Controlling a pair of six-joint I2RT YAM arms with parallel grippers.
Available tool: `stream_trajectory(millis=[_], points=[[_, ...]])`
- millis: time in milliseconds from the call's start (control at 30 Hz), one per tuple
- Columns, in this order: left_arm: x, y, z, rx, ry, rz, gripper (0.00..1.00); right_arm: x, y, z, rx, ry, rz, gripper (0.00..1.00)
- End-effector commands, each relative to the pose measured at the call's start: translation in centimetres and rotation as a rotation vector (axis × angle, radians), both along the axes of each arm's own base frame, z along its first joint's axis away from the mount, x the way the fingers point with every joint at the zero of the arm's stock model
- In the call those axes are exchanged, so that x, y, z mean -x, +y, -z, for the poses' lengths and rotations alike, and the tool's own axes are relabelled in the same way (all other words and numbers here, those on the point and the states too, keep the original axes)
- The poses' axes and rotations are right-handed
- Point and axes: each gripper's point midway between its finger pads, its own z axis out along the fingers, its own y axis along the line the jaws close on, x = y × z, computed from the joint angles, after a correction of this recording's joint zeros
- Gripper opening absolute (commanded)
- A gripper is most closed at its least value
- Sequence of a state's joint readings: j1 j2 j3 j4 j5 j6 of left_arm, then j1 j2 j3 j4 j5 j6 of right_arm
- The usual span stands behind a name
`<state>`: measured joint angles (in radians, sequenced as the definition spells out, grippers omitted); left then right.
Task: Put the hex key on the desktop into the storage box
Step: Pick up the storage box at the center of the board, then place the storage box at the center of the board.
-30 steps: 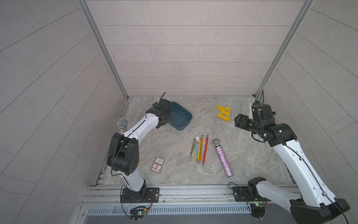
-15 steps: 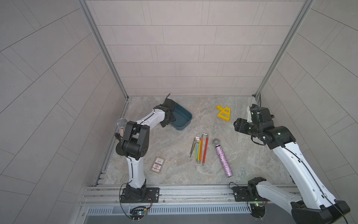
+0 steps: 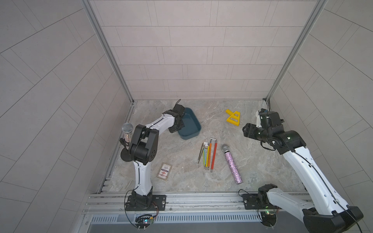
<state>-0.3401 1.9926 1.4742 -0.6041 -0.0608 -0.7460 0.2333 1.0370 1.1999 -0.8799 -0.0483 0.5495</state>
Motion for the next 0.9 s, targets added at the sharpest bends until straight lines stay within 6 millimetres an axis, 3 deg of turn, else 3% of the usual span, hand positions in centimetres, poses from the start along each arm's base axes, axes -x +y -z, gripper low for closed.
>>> stream_trajectory(millis=[0,333,500,867], points=[[2.2,1.5,-1.7,-0.086,0.026,0.068,0.0,0.0,0.3,0.2,0.005,-0.001,-0.017,0.7],[8.1,3.3,-3.8,-0.124,0.069,0.188,0.0,0.1,0.5,0.6,0.035,0.033,-0.046,0.69],[11.2,2.2,-2.3,-0.02,0.107,0.238,0.0,0.4,1.1,0.9,0.042,0.05,-0.077,0.69],[17.5,1.9,-0.7,0.008,0.169,0.31,0.0,1.7,3.8,3.4,0.094,0.126,-0.141,0.67]])
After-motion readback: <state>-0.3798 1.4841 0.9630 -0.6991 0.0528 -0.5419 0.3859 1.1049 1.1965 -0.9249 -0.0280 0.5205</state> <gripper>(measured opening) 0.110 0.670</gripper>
